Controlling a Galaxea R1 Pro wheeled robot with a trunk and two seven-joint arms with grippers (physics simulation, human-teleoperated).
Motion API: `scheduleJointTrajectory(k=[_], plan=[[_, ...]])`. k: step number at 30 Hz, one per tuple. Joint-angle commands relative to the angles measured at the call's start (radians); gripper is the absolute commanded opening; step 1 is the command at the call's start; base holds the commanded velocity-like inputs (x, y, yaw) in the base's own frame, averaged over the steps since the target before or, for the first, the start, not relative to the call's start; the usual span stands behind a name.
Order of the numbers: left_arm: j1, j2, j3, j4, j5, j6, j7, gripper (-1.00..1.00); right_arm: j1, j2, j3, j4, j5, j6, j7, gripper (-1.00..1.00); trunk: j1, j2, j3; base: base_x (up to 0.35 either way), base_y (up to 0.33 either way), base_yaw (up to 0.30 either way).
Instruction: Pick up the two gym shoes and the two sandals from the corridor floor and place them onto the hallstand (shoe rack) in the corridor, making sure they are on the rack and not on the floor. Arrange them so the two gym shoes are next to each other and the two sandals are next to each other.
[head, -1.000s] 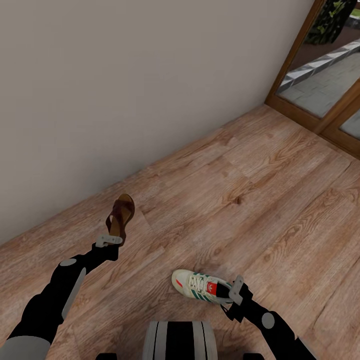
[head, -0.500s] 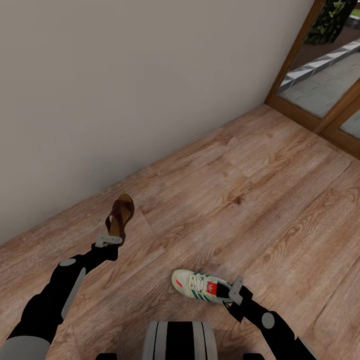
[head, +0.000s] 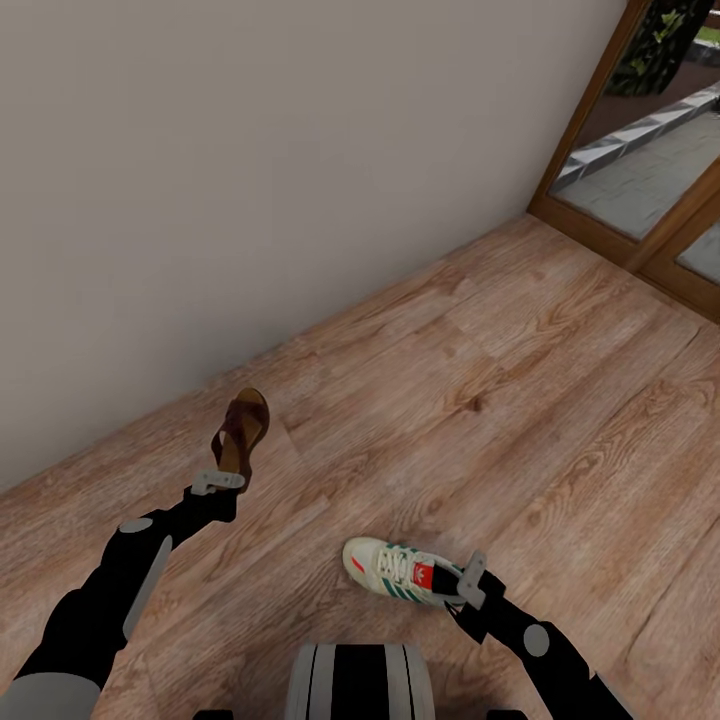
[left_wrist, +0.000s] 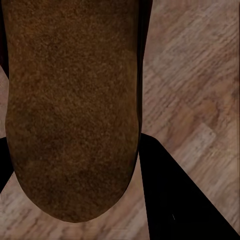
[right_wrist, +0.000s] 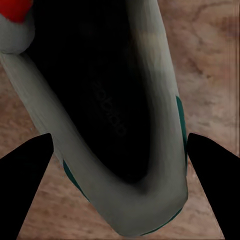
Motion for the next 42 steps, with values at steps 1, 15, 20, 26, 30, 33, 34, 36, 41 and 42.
scheduleJointTrajectory(k=[1,15,20,26,30,33,34,36,41,42], plan=[[0.000,0.000,0.002,-0.001,0.000,0.007,-0.007,-1.00,0.000,0.000,0.000,-0.003,0.011,-0.005,0.001,-1.00,-0.001,0.000,0.003,0.000,0.000,0.000],[0.117,0.002,0.006,0.018,-0.007,-0.001,0.000,-1.00,0.000,0.000,-0.084,-0.064,-0.079,-0.003,0.003,-1.00,-0.007,0.003,0.058,0.000,0.000,0.000],[0.159,0.004,0.007,0.054,-0.007,-0.075,0.004,-1.00,0.000,0.000,-0.207,-0.055,-0.228,-0.003,0.004,-1.00,-0.009,0.004,0.077,0.000,0.000,0.000],[0.169,-0.003,0.007,0.237,-0.004,-0.254,0.088,-1.00,0.000,0.008,-0.234,0.026,-0.314,-0.005,0.002,-1.00,-0.012,0.006,0.100,0.000,0.000,0.000],[0.169,-0.006,0.007,0.332,-0.001,-0.362,0.129,-1.00,0.000,0.009,-0.241,0.098,-0.330,-0.005,0.002,-1.00,-0.014,0.007,0.116,0.000,0.000,0.000],[0.169,-0.008,0.008,0.401,0.003,-0.438,0.160,-1.00,0.000,0.010,-0.276,0.143,-0.360,-0.008,-0.007,-1.00,-0.015,0.008,0.127,0.000,0.000,0.000],[0.169,-0.008,0.008,0.441,0.005,-0.479,0.178,-1.00,0.000,0.009,-0.303,0.170,-0.372,-0.010,-0.031,-1.00,-0.015,0.008,0.131,0.000,0.000,0.000],[0.169,-0.009,0.009,0.531,0.009,-0.571,0.218,-1.00,0.000,0.009,-0.333,0.213,-0.379,-0.032,-0.098,-1.00,-0.016,0.008,0.139,0.000,0.000,0.000],[0.169,-0.010,0.009,0.701,0.017,-0.733,0.293,-1.00,0.001,0.007,-0.352,0.301,-0.384,-0.169,-0.150,-1.00,-0.019,0.009,0.158,0.000,0.000,0.000],[0.169,-0.010,0.009,0.715,0.019,-0.743,0.297,-1.00,0.001,0.007,-0.353,0.309,-0.384,-0.181,-0.152,-1.00,-0.019,0.010,0.162,0.000,0.000,0.000]])
